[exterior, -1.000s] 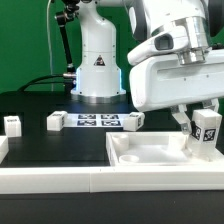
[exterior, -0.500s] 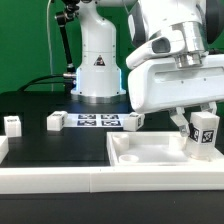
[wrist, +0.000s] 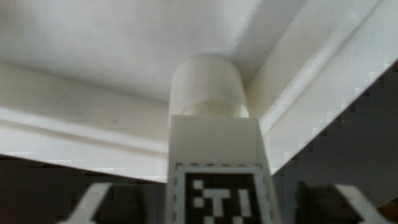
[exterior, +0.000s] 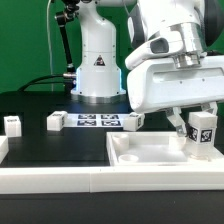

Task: Assemble square table

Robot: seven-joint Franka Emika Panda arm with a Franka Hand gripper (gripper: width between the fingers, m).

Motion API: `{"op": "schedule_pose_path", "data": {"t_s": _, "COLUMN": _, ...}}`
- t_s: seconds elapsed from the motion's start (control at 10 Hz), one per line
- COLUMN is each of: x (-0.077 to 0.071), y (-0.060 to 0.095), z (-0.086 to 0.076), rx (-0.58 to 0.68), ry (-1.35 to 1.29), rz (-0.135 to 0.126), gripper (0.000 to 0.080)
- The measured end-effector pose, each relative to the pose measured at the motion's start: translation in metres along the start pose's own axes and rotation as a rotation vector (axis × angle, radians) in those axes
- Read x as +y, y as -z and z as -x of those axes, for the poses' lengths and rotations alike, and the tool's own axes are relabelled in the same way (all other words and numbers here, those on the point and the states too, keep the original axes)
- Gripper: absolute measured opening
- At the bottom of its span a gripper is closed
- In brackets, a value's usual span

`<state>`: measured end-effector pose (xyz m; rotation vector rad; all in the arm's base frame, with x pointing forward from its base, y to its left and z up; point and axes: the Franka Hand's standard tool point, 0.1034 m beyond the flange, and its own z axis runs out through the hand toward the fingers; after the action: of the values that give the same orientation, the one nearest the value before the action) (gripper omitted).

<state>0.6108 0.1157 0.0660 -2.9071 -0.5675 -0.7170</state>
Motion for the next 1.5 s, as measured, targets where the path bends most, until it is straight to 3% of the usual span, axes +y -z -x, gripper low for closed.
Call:
{"op": "schedule_pose_path", "data": {"t_s": 0.1, "x": 0.0, "y": 0.0, "z": 0.0, "rx": 0.0, "ry": 0.0, "rz": 0.0, "gripper": 0.0541}}
{"op": "schedule_pose_path", "data": {"t_s": 0.2, "x": 0.0, "y": 0.0, "z": 0.0, "rx": 0.0, "ry": 0.0, "rz": 0.0, "gripper": 0.0615}}
{"op": "schedule_pose_path", "data": {"t_s": 0.5, "x": 0.0, "y": 0.005, "z": -0.004, "rx": -0.002, "ry": 0.003, "rz": -0.001, "gripper": 0.0648}}
{"op": "schedule_pose_path", "data": {"t_s": 0.9, "x": 0.004, "y": 0.029, "z": -0.02, "rx": -0.028, "ry": 0.013, "rz": -0.007, "gripper": 0.0649}}
{"op": "schedule_pose_path", "data": {"t_s": 1.1, "x": 0.0, "y": 0.026, "z": -0.016, "rx": -0.053, "ry": 0.015, "rz": -0.02, "gripper": 0.0649}}
{"op": "schedule_pose_path", "data": {"t_s": 1.2, "x": -0.003, "y": 0.026, "z": -0.014, "rx": -0.075, "ry": 0.009, "rz": -0.029, "gripper": 0.0649}}
{"op": "schedule_pose_path", "data": {"t_s": 1.3, "x": -0.012, "y": 0.025, "z": -0.01, "rx": -0.175, "ry": -0.009, "rz": -0.07, "gripper": 0.0649}}
{"op": "schedule_pose_path", "data": {"t_s": 1.5, "x": -0.007, "y": 0.023, "z": -0.009, "rx": -0.29, "ry": -0.016, "rz": -0.111, "gripper": 0.0649}}
